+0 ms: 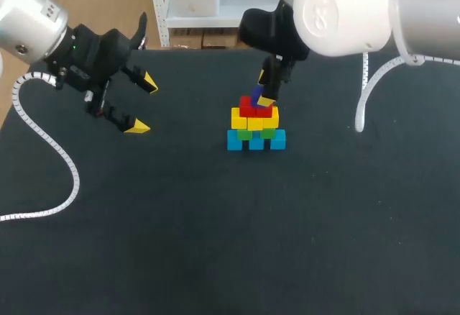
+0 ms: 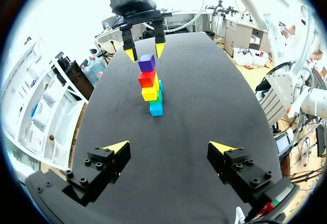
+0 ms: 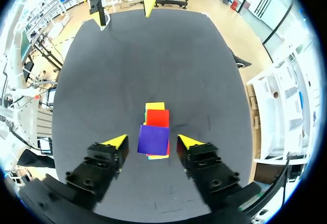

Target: Place the blue cubes, place green cubes on the blue cubes, place the yellow cubes on the green cubes, then place the red cubes on the yellow cubes, and place purple cube on the red cubes.

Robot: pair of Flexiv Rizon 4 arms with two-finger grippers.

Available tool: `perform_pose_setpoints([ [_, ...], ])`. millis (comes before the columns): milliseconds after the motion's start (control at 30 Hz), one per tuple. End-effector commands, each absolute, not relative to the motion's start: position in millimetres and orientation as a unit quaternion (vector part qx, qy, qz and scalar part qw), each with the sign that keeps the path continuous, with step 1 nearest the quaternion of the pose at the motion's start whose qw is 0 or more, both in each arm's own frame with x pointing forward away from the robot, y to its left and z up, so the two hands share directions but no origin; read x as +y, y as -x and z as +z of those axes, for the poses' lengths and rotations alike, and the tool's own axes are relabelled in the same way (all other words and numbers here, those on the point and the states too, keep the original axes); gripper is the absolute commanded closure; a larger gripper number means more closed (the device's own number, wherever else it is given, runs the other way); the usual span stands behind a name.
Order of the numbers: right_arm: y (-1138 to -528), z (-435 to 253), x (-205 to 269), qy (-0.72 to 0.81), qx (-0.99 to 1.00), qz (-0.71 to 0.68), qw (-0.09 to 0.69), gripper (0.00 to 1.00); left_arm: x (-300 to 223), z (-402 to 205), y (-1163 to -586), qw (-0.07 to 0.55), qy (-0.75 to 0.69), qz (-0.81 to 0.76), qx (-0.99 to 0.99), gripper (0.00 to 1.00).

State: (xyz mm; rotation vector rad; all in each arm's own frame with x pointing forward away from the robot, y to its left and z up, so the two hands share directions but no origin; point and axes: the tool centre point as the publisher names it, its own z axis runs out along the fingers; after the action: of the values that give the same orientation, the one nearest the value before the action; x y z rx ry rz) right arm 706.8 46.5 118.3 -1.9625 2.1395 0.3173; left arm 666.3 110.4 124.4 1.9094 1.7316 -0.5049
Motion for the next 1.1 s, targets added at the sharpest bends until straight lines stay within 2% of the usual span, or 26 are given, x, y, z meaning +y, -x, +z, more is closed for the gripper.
perform_pose_setpoints([
  [33, -708.2, 119.1, 45.8, 0.668, 0.728, 0.110, 0.109, 0.03, 111.3, 124.0, -666.2, 0.256, -0.703, -0.186, 0.636, 0.00],
  [67, -708.6, 119.7, 45.0, 0.668, 0.728, 0.110, 0.109, 0.00, 111.3, 124.0, -666.2, 0.256, -0.703, -0.186, 0.636, 0.00],
  [600, -712.3, 146.5, 9.5, 0.658, 0.736, 0.096, 0.127, 0.00, 111.3, 124.0, -666.2, 0.256, -0.703, -0.186, 0.636, 0.00],
  [633, -711.0, 144.5, 8.2, 0.657, 0.737, 0.096, 0.124, 0.53, 111.3, 124.0, -666.2, 0.256, -0.703, -0.186, 0.636, 0.00],
  [667, -709.2, 141.9, 7.1, 0.655, 0.740, 0.091, 0.118, 1.00, 111.3, 124.0, -666.2, 0.256, -0.703, -0.186, 0.636, 0.00],
  [1100, -699.5, 116.0, 14.5, 0.662, 0.735, 0.105, 0.101, 1.00, 111.3, 124.0, -666.2, 0.256, -0.703, -0.186, 0.636, 0.00],
])
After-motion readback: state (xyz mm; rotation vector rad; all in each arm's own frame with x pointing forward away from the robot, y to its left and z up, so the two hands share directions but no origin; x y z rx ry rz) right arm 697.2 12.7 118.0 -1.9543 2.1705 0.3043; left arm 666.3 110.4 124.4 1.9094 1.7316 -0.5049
